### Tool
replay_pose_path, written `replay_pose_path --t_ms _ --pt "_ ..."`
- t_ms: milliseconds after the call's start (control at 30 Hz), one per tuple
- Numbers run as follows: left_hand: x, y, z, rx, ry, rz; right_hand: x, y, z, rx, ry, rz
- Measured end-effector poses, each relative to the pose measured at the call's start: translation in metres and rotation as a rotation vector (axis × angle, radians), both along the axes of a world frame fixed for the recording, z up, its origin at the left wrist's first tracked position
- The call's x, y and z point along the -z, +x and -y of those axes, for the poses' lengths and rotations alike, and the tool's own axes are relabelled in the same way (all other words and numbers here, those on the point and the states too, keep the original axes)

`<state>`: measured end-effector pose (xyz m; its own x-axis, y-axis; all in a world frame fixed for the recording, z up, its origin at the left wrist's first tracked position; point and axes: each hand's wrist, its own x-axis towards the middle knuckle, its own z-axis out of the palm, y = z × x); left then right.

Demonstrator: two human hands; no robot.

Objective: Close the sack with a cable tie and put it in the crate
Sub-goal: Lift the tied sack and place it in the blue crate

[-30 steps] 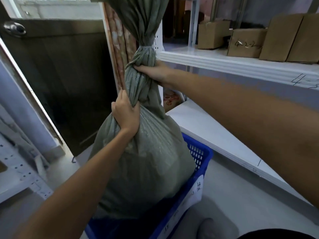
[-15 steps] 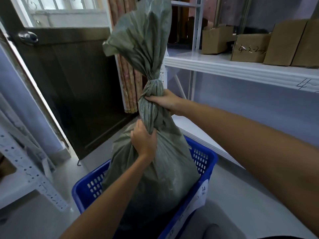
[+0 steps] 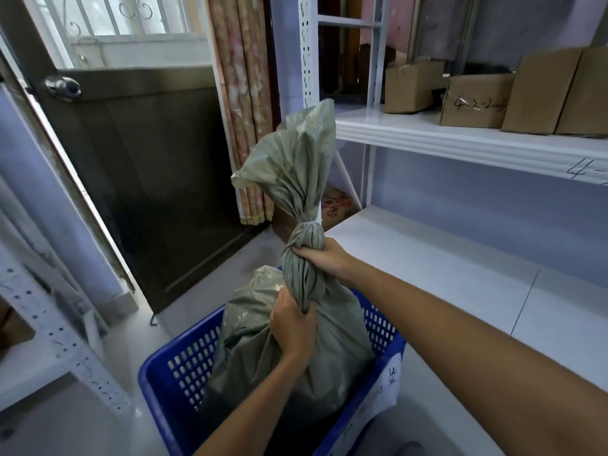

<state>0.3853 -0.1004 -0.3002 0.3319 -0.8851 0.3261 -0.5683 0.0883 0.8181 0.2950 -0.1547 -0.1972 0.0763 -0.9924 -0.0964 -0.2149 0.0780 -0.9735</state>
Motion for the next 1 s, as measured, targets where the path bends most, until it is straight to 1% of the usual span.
replay_pose_path --t_ms 100,300,400,433,533,633,767,833,933,1000 --pt "0.006 0.002 -0.001 0.014 0.020 -0.005 0.011 0.001 0.000 0.025 -0.006 -0.017" --pt "0.011 0.010 -0.001 0.069 0.017 0.000 0.011 0.001 -0.003 -0.003 -0.020 -0.039" --pt "0.005 0.021 0.003 0.136 0.000 -0.057 0.005 -0.011 -0.003 -0.121 -0.079 -0.025" --pt "0.001 0.027 0.005 0.161 -0.006 -0.052 0.003 -0.017 -0.001 -0.165 -0.097 -0.035" --pt "-0.014 0.047 0.013 0.246 -0.002 0.038 -0.001 -0.037 0.000 -0.323 -0.105 -0.080" --pt "-0.040 0.062 0.015 0.382 0.030 0.026 -0.002 -0.051 -0.003 -0.411 -0.107 -0.116" --pt "-0.058 0.073 0.016 0.517 0.021 0.007 0.002 -0.063 -0.008 -0.356 -0.122 -0.148" --pt "-0.060 0.077 0.015 0.534 0.014 0.012 0.003 -0.064 -0.011 -0.286 -0.163 -0.220" --pt "-0.054 0.090 0.014 0.502 0.028 -0.052 0.005 -0.063 -0.014 -0.194 -0.213 -0.330" --pt "-0.048 0.100 0.016 0.422 0.061 -0.049 0.005 -0.059 -0.014 -0.162 -0.217 -0.354"
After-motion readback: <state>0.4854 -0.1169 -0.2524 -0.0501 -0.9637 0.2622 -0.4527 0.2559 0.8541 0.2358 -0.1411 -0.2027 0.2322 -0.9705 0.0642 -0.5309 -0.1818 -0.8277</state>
